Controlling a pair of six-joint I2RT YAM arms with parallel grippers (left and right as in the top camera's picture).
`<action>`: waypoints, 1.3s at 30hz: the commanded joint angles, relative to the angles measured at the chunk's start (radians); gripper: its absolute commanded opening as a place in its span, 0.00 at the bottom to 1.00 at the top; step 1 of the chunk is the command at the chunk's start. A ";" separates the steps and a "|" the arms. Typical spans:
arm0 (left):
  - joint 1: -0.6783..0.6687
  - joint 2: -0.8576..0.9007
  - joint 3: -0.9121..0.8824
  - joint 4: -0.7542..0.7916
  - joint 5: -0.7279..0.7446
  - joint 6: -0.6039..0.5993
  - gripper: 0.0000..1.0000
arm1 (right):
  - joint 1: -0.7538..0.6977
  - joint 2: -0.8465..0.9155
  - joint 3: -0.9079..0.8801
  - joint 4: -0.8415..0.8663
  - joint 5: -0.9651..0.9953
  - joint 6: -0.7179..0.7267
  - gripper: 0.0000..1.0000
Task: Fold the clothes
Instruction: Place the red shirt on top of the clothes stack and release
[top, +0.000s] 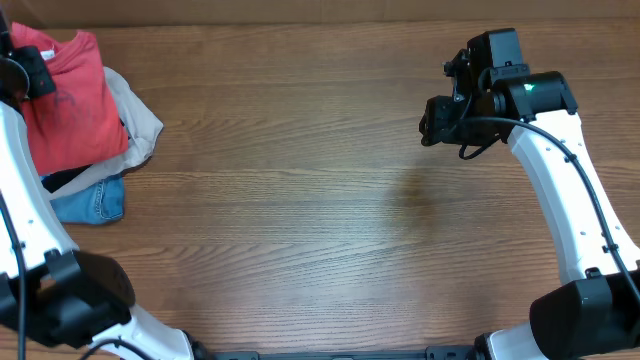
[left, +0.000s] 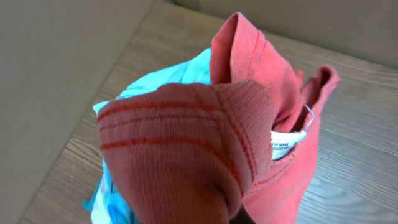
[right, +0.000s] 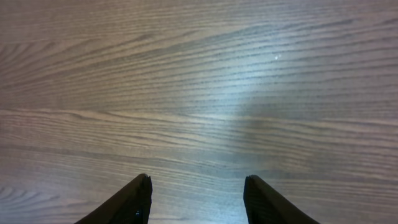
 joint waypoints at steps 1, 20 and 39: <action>0.040 0.029 0.021 0.049 0.014 -0.056 0.04 | -0.006 -0.010 0.011 -0.003 0.011 -0.006 0.52; 0.127 0.244 0.021 0.286 0.058 -0.063 0.05 | -0.006 -0.010 0.011 -0.007 0.010 -0.002 0.52; 0.216 0.228 0.199 0.212 0.062 -0.223 1.00 | -0.006 -0.010 0.011 -0.008 0.010 -0.003 0.52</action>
